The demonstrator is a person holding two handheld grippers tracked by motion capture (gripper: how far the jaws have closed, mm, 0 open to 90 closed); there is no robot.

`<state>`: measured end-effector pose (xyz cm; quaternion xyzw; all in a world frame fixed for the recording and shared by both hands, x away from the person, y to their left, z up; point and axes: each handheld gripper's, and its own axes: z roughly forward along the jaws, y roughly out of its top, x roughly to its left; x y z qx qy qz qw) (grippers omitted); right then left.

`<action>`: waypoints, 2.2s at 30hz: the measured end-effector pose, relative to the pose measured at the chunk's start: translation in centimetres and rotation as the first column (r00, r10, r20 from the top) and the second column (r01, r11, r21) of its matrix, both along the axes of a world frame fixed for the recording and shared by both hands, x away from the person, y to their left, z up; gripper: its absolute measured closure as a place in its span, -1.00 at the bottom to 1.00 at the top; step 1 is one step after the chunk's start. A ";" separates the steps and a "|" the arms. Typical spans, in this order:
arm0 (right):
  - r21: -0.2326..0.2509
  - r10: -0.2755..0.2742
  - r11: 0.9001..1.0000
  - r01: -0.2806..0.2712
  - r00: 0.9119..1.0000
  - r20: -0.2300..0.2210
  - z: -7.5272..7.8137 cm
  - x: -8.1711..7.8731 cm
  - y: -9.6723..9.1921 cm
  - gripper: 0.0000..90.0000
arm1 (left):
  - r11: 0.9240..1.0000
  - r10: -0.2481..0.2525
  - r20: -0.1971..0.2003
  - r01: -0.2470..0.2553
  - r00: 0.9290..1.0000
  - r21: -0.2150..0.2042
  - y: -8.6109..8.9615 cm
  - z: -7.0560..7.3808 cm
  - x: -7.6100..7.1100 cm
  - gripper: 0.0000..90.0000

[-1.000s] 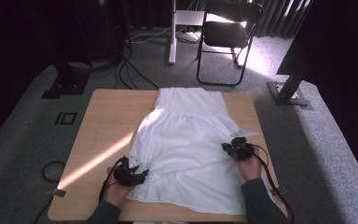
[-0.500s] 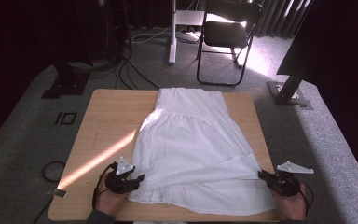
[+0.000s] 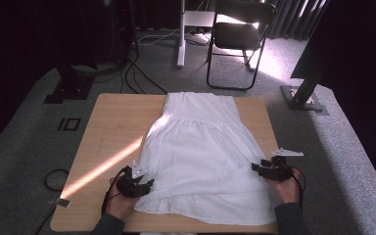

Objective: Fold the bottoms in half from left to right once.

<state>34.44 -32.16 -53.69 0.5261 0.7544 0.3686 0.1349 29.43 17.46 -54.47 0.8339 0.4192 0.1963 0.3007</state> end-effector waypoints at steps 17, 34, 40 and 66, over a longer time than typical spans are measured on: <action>0.075 0.024 0.997 -0.033 0.993 0.119 1.2 -11.9 -6.1 0.81 | 0.994 -0.080 -0.050 0.076 0.996 -0.084 0.7 -0.1 -5.4 0.00; 0.067 -0.053 0.997 0.043 0.987 0.153 1.6 -4.6 -3.3 0.15 | 0.993 0.088 0.054 -0.083 0.995 -0.080 1.3 2.5 4.6 -0.04; -0.001 -0.023 1.000 0.023 0.993 0.113 0.6 2.6 -1.8 0.10 | 0.977 0.173 -0.021 -0.174 0.985 -0.121 1.8 1.7 9.6 -0.05; -0.051 0.040 0.998 -0.037 0.998 0.054 -2.3 -2.4 -0.4 0.95 | 0.998 0.055 -0.013 -0.056 0.998 -0.018 3.6 0.2 1.3 0.92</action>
